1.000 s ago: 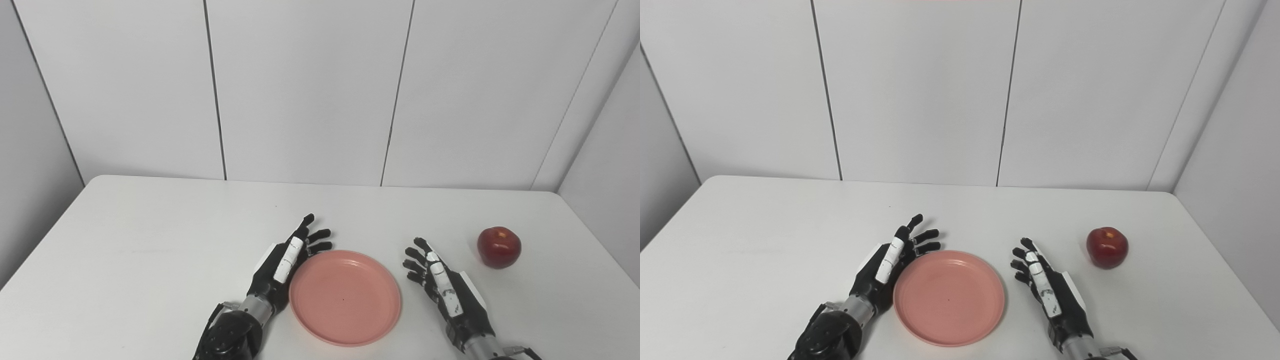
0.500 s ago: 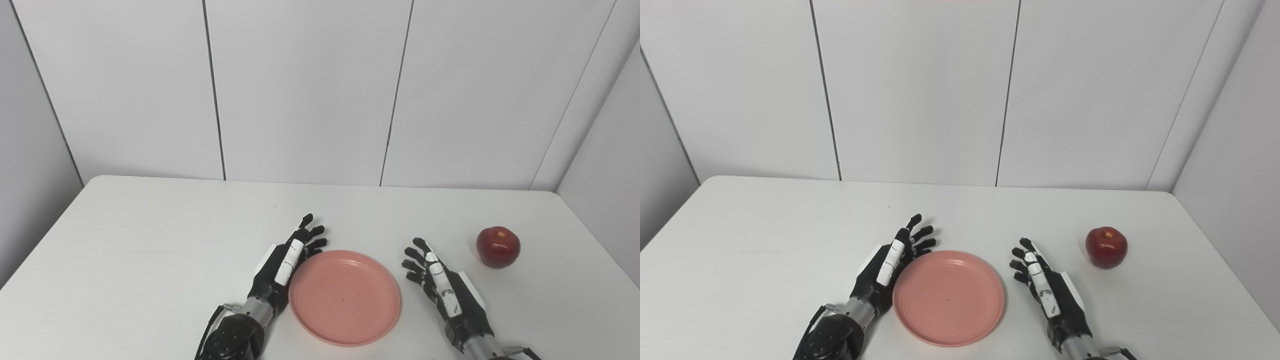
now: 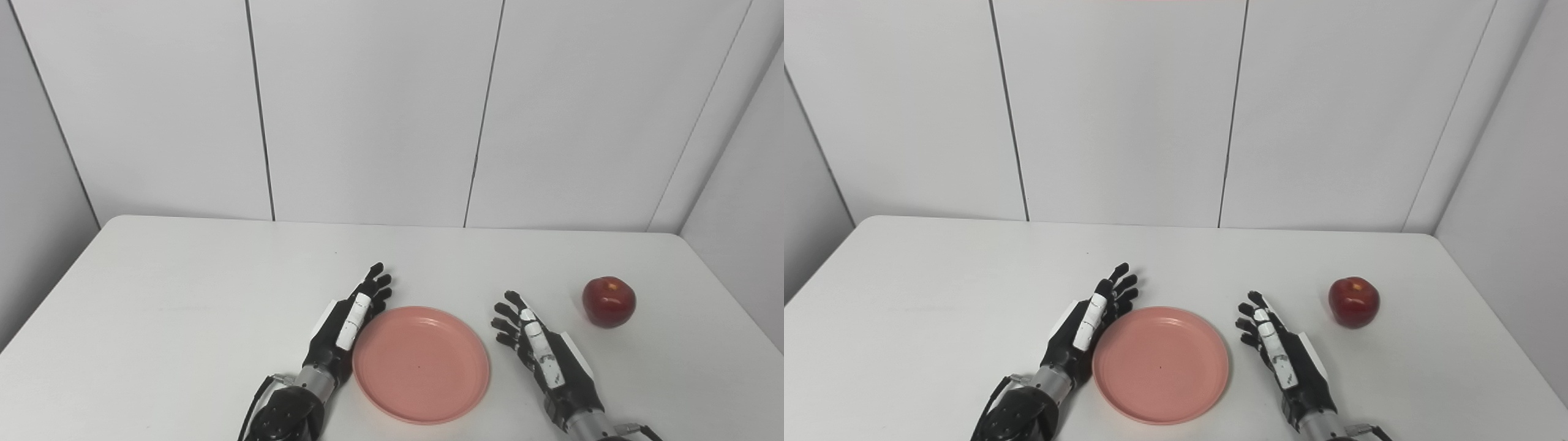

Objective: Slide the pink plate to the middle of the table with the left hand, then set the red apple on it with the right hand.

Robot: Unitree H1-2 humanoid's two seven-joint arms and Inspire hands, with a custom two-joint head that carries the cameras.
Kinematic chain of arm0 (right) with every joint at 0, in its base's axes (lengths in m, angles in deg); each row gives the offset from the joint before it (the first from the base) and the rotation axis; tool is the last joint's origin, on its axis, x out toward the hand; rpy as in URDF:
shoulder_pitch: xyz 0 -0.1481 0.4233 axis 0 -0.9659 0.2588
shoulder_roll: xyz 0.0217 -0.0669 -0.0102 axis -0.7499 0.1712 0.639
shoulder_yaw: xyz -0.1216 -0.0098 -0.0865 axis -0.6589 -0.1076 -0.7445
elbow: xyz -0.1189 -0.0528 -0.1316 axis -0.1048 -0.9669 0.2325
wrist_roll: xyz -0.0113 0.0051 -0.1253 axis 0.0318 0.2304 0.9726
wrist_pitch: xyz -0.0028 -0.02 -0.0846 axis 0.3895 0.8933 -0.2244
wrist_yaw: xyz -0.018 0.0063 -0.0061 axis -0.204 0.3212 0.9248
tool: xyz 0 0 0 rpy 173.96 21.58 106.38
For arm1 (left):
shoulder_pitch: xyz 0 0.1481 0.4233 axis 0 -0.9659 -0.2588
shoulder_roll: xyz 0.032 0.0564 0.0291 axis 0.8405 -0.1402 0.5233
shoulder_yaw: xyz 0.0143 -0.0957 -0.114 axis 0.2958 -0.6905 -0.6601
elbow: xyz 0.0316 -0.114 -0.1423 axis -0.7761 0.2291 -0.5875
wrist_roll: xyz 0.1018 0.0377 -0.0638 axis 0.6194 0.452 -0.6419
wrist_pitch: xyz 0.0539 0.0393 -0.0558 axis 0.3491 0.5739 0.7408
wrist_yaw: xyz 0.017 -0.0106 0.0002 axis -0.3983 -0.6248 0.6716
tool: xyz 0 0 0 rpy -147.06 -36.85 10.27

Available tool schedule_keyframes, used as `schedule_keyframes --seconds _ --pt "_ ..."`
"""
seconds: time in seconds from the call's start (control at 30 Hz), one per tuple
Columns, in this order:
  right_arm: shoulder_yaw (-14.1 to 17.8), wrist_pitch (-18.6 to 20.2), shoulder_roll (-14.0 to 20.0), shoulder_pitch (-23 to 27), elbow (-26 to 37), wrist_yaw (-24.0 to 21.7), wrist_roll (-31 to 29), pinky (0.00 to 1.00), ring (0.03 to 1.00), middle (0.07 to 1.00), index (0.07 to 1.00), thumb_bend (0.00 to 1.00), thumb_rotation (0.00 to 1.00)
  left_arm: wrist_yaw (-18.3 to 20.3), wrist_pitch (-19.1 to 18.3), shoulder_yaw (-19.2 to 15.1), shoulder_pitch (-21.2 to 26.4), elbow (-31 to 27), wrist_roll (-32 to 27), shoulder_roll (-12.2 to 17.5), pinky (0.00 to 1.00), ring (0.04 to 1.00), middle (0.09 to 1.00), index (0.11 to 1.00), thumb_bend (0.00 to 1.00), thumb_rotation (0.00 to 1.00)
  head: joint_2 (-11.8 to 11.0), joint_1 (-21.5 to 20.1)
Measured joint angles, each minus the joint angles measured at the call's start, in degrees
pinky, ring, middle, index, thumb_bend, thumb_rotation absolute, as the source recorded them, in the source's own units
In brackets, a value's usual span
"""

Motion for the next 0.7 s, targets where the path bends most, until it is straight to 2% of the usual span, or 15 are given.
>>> schedule_keyframes --seconds 0.1,0.13,0.2,0.27,0.4,0.47,0.57,0.7 --pt "0.0 0.0 0.0 0.0 0.1 0.0 0.0 0.86 0.874 0.907 0.951 0.87 1.0 0.0 -0.2 0.0 -0.4 -0.7 0.0 0.0 0.99 0.954 0.96 0.951 0.95 0.95 0.0 0.0" --pt "0.0 0.0 0.0 0.0 0.1 0.0 0.0 0.85 0.869 0.9 0.948 0.87 1.0 0.0 -0.2 0.0 -0.6 -0.8 0.0 0.0 0.99 0.954 0.959 0.95 0.95 0.95 0.0 -2.0" --pt "0.1 0.0 -0.1 0.0 0.1 0.1 0.2 0.84 0.866 0.895 0.946 0.88 1.0 0.1 -0.2 0.1 -0.6 -0.9 0.1 0.0 0.99 0.953 0.96 0.951 0.94 0.96 0.0 -2.0" --pt "0.4 -0.1 -0.5 0.0 0.1 0.5 0.3 0.84 0.864 0.889 0.942 0.89 0.99 0.2 -0.2 0.1 -0.6 -0.8 0.3 0.0 0.99 0.958 0.965 0.954 0.94 0.96 -1.1 -4.7" --pt "1.7 -0.3 -2.0 -0.6 1.2 1.5 0.2 0.84 0.869 0.888 0.932 0.91 0.97 0.6 0.0 -0.4 -0.4 -0.5 0.2 0.1 1.0 0.966 0.973 0.956 0.92 0.97 -1.6 -5.6" --pt "2.2 -0.3 -2.8 -1.2 2.3 2.1 0.4 0.84 0.866 0.884 0.923 0.94 0.97 1.1 0.3 -0.6 -0.3 -0.1 -0.3 0.2 1.0 0.967 0.976 0.96 0.91 0.97 -3.1 -9.2" --pt "2.6 -0.3 -3.0 -1.4 5.3 3.4 2.4 0.84 0.866 0.877 0.912 0.96 0.96 2.1 1.3 -1.0 0.4 1.5 -1.0 0.7 1.0 0.965 0.976 0.961 0.9 0.98 -3.6 -10.7" --pt "2.8 -2.0 -2.0 -0.7 7.3 4.0 5.3 0.85 0.863 0.876 0.898 0.91 0.97 3.0 2.1 -1.3 1.3 2.9 -1.6 1.3 1.0 0.964 0.974 0.965 0.89 0.98 -4.5 -13.7"
